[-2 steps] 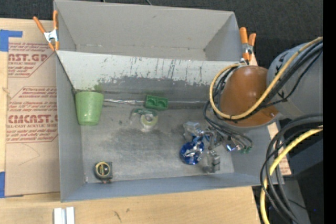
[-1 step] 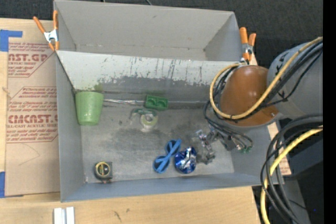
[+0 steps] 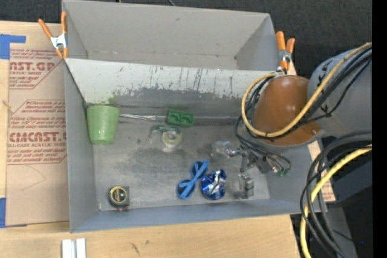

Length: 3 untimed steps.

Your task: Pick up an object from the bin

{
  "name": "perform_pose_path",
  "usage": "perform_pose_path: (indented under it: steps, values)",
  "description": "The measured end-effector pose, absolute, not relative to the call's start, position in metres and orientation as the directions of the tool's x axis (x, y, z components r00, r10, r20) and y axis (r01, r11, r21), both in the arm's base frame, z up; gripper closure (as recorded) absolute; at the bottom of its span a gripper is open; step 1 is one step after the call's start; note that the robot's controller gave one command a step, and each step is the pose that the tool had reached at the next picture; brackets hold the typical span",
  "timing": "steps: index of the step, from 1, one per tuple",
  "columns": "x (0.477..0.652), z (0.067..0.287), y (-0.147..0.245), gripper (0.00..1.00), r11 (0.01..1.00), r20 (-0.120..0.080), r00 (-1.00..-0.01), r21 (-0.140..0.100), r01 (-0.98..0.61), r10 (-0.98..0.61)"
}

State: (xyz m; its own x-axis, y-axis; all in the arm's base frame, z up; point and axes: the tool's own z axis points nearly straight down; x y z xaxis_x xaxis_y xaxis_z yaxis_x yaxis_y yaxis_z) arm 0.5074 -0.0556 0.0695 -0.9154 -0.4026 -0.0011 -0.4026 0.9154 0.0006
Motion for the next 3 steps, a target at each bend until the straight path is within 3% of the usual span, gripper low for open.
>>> perform_pose_path:
  steps: [1, 2, 3]
  values:
    - [0.489, 0.072, 0.022, 0.0, 0.875, -0.015, -0.874, -0.004, -0.485, -0.485]
    - [0.487, 0.071, -0.057, 0.0, 0.818, -0.01, -0.817, -0.008, -0.576, -0.576]
    - [0.487, 0.071, 0.048, 0.0, 0.875, -0.013, -0.875, -0.001, -0.483, -0.483]
